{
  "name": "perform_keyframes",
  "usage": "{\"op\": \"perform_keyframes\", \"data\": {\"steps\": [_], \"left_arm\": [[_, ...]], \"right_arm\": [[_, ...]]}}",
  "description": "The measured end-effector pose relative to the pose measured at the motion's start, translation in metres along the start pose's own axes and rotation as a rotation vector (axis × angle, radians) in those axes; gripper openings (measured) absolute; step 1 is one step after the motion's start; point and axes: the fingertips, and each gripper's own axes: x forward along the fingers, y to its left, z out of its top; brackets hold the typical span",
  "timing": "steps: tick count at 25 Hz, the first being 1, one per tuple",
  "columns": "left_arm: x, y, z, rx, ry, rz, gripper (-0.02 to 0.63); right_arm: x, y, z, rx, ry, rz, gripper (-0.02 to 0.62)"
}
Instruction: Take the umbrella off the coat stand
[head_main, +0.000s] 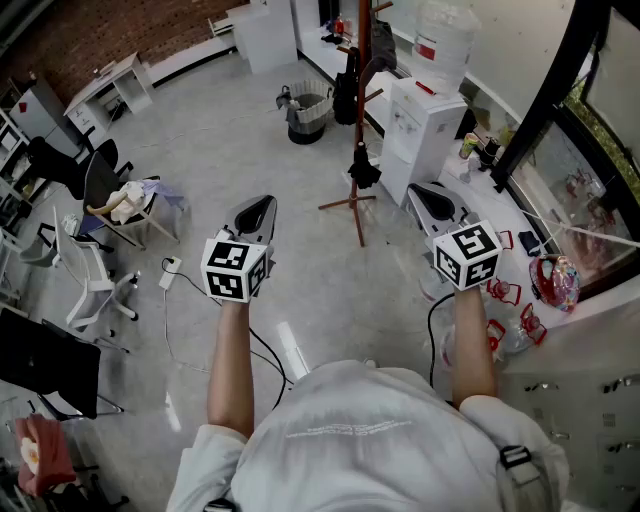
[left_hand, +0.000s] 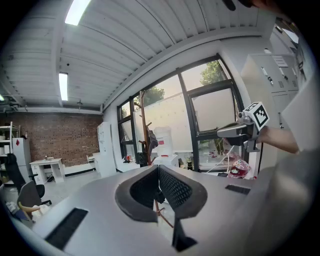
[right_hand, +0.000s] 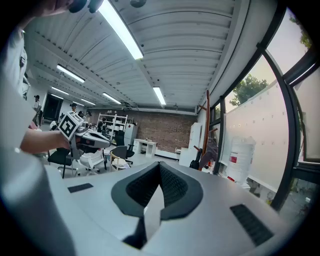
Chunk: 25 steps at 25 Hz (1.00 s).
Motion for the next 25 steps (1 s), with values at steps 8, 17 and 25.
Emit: {"op": "perform_keyframes", "data": {"steps": [8,17,25], "left_arm": [[-0.007,0.011,-0.002,-0.001,-0.011,-0.005,0.015],[-0.021,0.031,-0.003,-0.027,-0.056,0.003,0.015],[-0.043,0.051,-0.031,-0.017,0.008,-0.021,0.015]], "right_arm": [[0.005,0.005,-0.001,0.003,0.008,-0.016,0.025],[0.009,0.018,0.002,0.035,-0.012,-0.039,0.025],[0.014,0.053,0.005,0.068,-0.015,-0.042,0.025]]}}
